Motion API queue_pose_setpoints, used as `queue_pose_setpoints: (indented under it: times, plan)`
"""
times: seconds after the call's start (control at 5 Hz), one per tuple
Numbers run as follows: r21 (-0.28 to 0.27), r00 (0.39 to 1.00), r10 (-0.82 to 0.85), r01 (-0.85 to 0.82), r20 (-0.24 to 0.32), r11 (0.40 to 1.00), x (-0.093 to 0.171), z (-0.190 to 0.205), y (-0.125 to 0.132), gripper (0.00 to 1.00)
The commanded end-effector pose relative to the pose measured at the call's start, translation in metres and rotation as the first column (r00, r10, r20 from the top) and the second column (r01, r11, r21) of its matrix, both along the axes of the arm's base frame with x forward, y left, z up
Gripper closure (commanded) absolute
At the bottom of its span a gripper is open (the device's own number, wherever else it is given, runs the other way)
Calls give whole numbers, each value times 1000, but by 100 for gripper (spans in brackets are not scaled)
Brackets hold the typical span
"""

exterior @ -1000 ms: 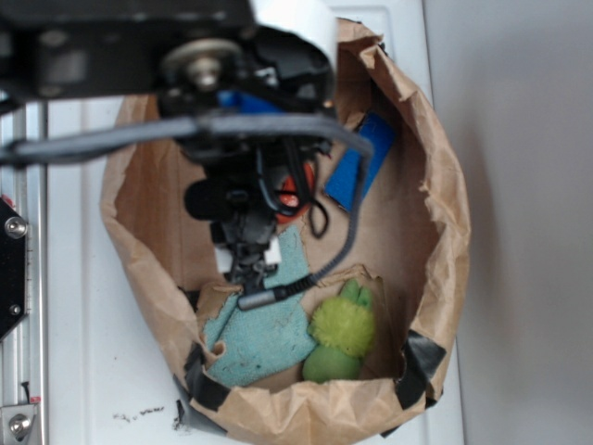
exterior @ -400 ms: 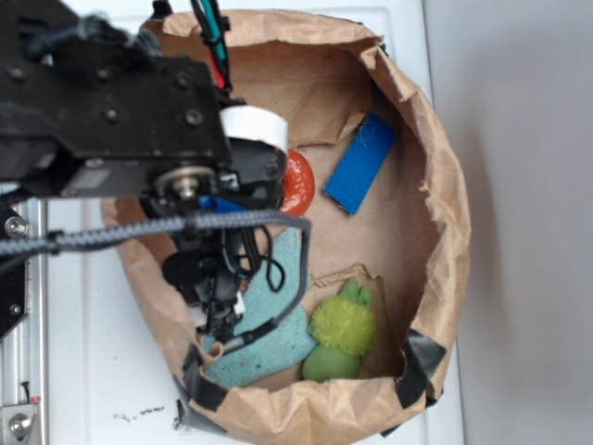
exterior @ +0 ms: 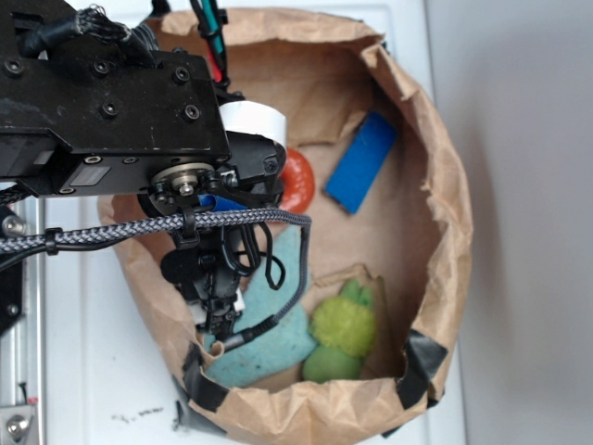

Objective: Grab the blue cloth.

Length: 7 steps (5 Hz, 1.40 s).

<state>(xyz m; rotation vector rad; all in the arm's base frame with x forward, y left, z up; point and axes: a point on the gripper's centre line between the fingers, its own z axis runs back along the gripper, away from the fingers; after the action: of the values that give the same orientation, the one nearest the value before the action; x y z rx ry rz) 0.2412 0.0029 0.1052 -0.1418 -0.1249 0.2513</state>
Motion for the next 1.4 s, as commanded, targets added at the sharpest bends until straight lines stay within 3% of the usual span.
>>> queue_pose_setpoints:
  times: [0.0, 0.4, 1.0, 1.2]
  plan:
    - [-67, 997, -35, 40, 70, 997, 8, -6, -14, 0]
    - [-60, 990, -58, 66, 126, 996, 11, -24, -38, 0]
    - [-133, 983, -77, 100, 167, 986, 27, -34, -60, 0]
    - [-92, 985, -96, 110, 146, 990, 31, -50, -69, 0]
